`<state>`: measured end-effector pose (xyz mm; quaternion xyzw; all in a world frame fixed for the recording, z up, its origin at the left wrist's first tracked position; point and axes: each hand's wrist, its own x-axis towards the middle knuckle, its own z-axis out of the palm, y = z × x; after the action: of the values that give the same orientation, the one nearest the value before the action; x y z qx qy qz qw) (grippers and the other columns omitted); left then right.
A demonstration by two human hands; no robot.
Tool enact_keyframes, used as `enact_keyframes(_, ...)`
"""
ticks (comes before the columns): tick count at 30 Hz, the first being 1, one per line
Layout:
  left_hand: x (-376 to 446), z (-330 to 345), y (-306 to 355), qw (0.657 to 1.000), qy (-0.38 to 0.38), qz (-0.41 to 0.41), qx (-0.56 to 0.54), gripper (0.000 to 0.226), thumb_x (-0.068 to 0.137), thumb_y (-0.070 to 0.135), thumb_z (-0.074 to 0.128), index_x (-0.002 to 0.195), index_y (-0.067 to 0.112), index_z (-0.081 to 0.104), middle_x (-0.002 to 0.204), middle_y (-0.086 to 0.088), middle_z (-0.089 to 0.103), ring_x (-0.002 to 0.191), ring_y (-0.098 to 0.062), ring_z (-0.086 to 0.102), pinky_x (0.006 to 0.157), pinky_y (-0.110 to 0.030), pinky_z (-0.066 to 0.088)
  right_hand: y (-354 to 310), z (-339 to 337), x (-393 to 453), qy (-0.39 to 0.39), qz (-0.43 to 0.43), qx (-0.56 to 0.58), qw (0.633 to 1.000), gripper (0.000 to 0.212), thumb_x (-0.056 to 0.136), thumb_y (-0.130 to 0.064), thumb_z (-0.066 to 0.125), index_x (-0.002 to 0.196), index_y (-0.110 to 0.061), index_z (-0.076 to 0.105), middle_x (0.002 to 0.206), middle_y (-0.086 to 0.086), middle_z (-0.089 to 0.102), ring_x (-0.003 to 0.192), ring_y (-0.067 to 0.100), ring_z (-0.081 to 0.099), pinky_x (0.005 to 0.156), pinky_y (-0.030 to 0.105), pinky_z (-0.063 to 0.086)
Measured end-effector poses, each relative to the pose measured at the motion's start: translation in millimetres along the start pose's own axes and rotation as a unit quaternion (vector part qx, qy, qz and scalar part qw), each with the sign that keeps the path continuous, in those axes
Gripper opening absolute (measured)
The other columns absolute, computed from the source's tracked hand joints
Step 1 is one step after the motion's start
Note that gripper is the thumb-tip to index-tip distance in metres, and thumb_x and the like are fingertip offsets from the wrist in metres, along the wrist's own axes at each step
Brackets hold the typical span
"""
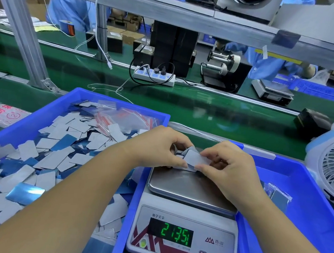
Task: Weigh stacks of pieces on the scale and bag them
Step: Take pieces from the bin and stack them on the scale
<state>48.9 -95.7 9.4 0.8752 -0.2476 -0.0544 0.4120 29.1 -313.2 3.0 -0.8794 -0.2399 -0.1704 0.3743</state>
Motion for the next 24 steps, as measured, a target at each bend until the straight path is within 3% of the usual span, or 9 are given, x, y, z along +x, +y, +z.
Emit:
enact_keyframes(3,0.7,1.5,-0.7,1.0,0.011,0.008,0.014,0.027,0.078,0.024,0.078,0.096,0.043,0.07,0.08,0.021,0.069,0.055,0.001,0.051,0.056,-0.008,0.041,-1.5,-3.1,-0.7,0.0,-0.003,0.007,1.0,0.042,0.067,-0.008,0.088,0.079,-0.042,0.067,0.076,-0.016,0.066,0.075,0.006,0.061,0.065,0.006,0.042)
enact_keyframes(6,0.3,1.4,-0.8,1.0,0.01,0.008,0.022,0.028,0.078,0.024,0.077,0.099,0.043,0.071,0.071,0.024,0.066,0.055,0.0,0.051,0.055,-0.009,0.04,-2.0,-4.0,-2.3,-0.013,0.024,0.025,0.999,0.046,0.072,-0.01,0.086,0.086,-0.049,0.067,0.084,-0.027,0.068,0.076,0.001,0.064,0.069,0.008,0.046)
enact_keyframes(10,-0.2,1.4,1.1,1.0,0.004,0.014,0.024,0.027,0.08,0.025,0.074,0.1,0.043,0.071,0.07,0.029,0.064,0.055,0.001,0.051,0.056,-0.008,0.04,0.7,-7.3,-2.8,-0.04,-0.004,-0.032,0.999,0.026,0.078,-0.01,0.081,0.092,-0.031,0.075,0.082,-0.036,0.065,0.078,-0.004,0.063,0.071,0.009,0.046)
enact_keyframes(12,-0.2,0.6,1.2,1.0,0.002,0.014,0.023,0.026,0.082,0.024,0.074,0.098,0.043,0.071,0.073,0.03,0.065,0.056,0.002,0.052,0.057,-0.007,0.04,0.8,-9.3,-1.1,-0.032,-0.034,-0.056,0.997,0.021,0.079,-0.008,0.079,0.09,-0.026,0.074,0.081,-0.027,0.066,0.08,-0.004,0.06,0.071,0.007,0.042)
enact_keyframes(16,-0.4,1.8,-0.8,1.0,-0.002,0.005,0.007,0.023,0.083,0.019,0.073,0.098,0.037,0.071,0.072,0.024,0.068,0.051,0.001,0.053,0.054,-0.006,0.038,3.9,-13.2,1.1,0.041,-0.08,-0.041,0.995,0.018,0.078,-0.005,0.066,0.087,-0.017,0.075,0.086,-0.009,0.065,0.08,0.007,0.059,0.065,0.019,0.047)
enact_keyframes(18,-0.6,2.7,-0.7,1.0,0.001,-0.004,-0.003,0.021,0.082,0.021,0.074,0.096,0.036,0.071,0.065,0.023,0.066,0.049,0.001,0.053,0.052,-0.006,0.036,3.9,-10.3,-0.3,0.07,-0.108,-0.049,0.991,0.019,0.079,-0.005,0.066,0.09,-0.014,0.078,0.089,-0.004,0.066,0.078,0.006,0.057,0.067,0.013,0.044)
enact_keyframes(22,-0.2,0.7,-2.2,0.999,-0.001,-0.025,-0.025,0.02,0.08,0.023,0.078,0.096,0.035,0.072,0.059,0.018,0.065,0.05,-0.002,0.058,0.052,-0.009,0.041,4.6,0.7,-3.4,-0.019,-0.119,-0.103,0.987,0.027,0.078,-0.005,0.08,0.101,-0.018,0.079,0.102,-0.001,0.065,0.081,0.013,0.061,0.073,0.019,0.048)
enact_keyframes(24,-0.3,-0.7,-2.9,0.999,-0.003,-0.033,-0.03,0.023,0.08,0.021,0.079,0.098,0.033,0.073,0.059,0.017,0.065,0.05,-0.003,0.059,0.053,-0.011,0.043,7.7,-0.8,-4.4,-0.081,-0.11,-0.107,0.985,0.035,0.075,-0.021,0.084,0.109,-0.025,0.076,0.113,-0.005,0.06,0.084,0.006,0.057,0.075,0.017,0.047)
